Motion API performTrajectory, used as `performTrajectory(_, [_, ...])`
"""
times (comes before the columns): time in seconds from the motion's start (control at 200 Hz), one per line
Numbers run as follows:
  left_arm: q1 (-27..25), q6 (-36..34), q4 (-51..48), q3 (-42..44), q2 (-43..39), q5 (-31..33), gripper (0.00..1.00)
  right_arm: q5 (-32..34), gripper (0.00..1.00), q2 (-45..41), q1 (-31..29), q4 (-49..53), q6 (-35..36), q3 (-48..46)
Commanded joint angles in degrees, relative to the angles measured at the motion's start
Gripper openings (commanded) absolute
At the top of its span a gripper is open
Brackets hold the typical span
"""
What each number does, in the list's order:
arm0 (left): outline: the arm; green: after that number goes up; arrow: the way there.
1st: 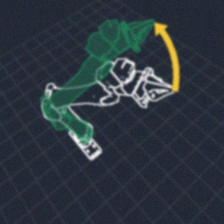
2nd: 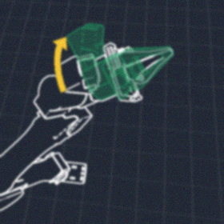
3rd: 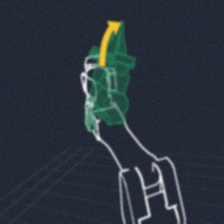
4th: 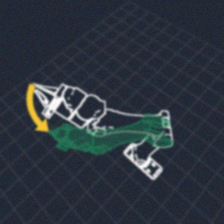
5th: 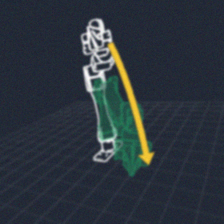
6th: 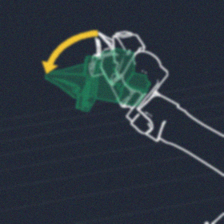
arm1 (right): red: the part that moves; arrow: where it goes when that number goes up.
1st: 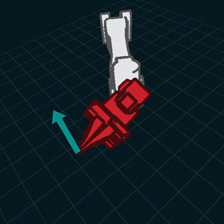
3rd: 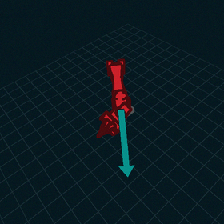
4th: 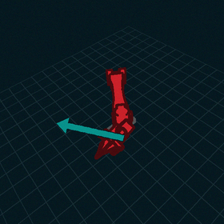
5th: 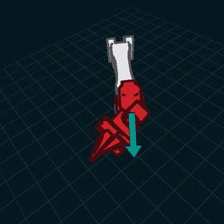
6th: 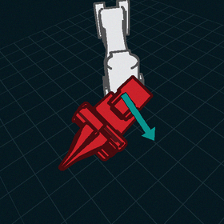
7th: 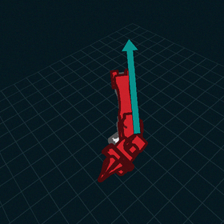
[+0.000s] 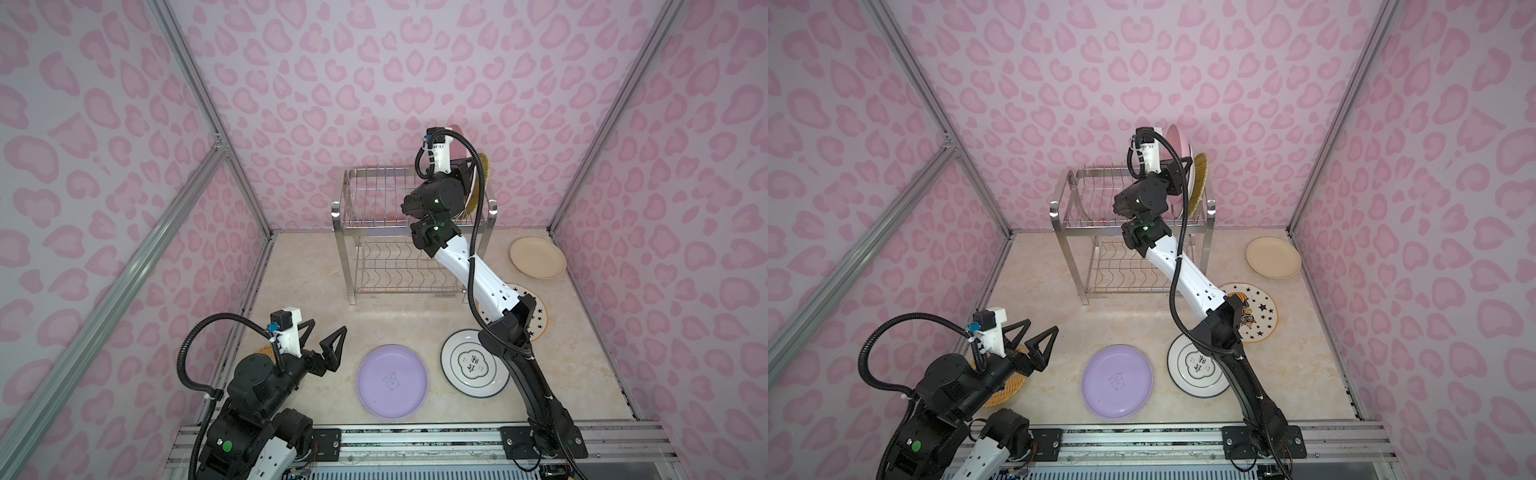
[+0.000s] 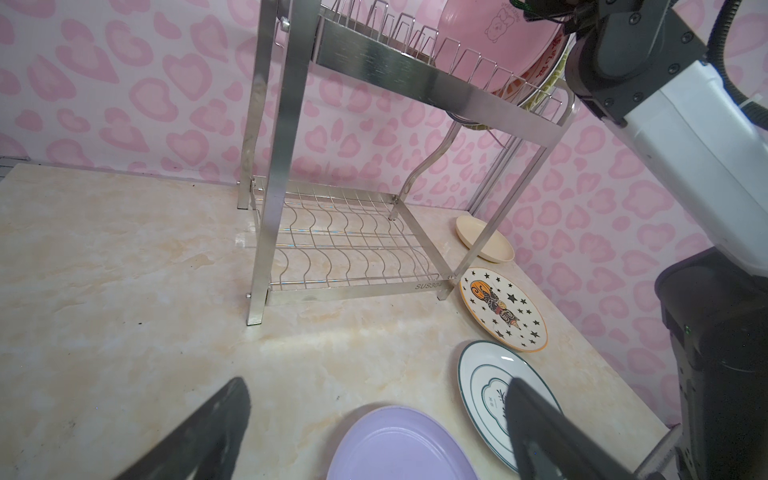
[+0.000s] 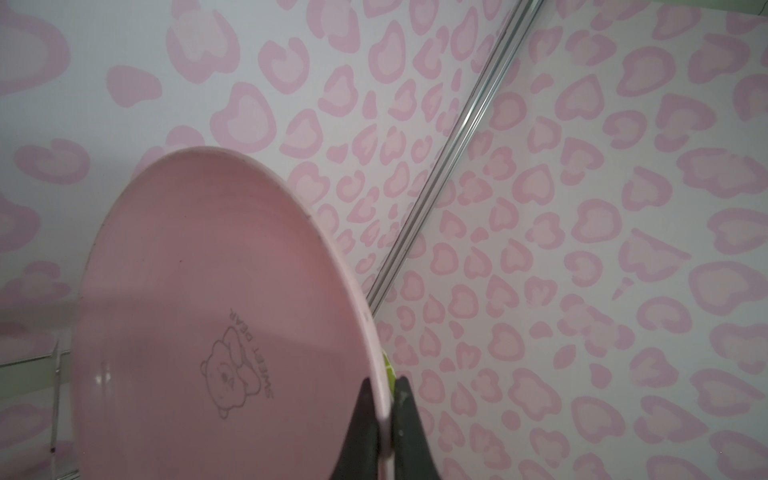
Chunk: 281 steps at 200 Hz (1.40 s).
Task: Load the plates into the dish rack
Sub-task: 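Lower the pink plate into the top tier beside the sunburst plate with the right gripper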
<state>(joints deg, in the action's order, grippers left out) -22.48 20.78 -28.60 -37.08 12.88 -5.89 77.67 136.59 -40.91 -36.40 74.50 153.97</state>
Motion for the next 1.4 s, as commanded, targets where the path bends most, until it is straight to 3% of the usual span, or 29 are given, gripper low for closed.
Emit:
performTrajectory(0.0, [0.4,-0.6,2.4,0.1,-0.2,-1.1,0.97,2.0,0.0,1.3,0.0,2.0,-0.5,-0.3])
performTrajectory(0.32, [1.3,-0.6,2.6,0.2,-0.2,-1.9,0.97,3.5,0.0,0.7,-0.9,4.6,-3.4,-0.3])
performTrajectory(0.515, [1.7,-0.6,2.7,0.2,-0.2,-2.3,0.97,3.6,0.12,0.8,-1.9,4.7,-3.2,-0.4])
performTrajectory(0.905, [2.2,-0.6,2.8,0.2,-0.1,-2.7,0.97,4.7,0.15,0.7,-2.2,2.4,-2.1,-0.3])
performTrajectory(1.1, [2.4,-0.6,2.8,0.3,-0.1,-3.0,0.97,4.2,0.4,-0.1,-3.2,0.3,-0.4,-0.6])
performTrajectory(1.4, [2.7,-0.6,2.9,0.2,0.2,-3.3,0.97,3.7,0.41,-1.3,-4.2,2.3,-2.9,-0.7])
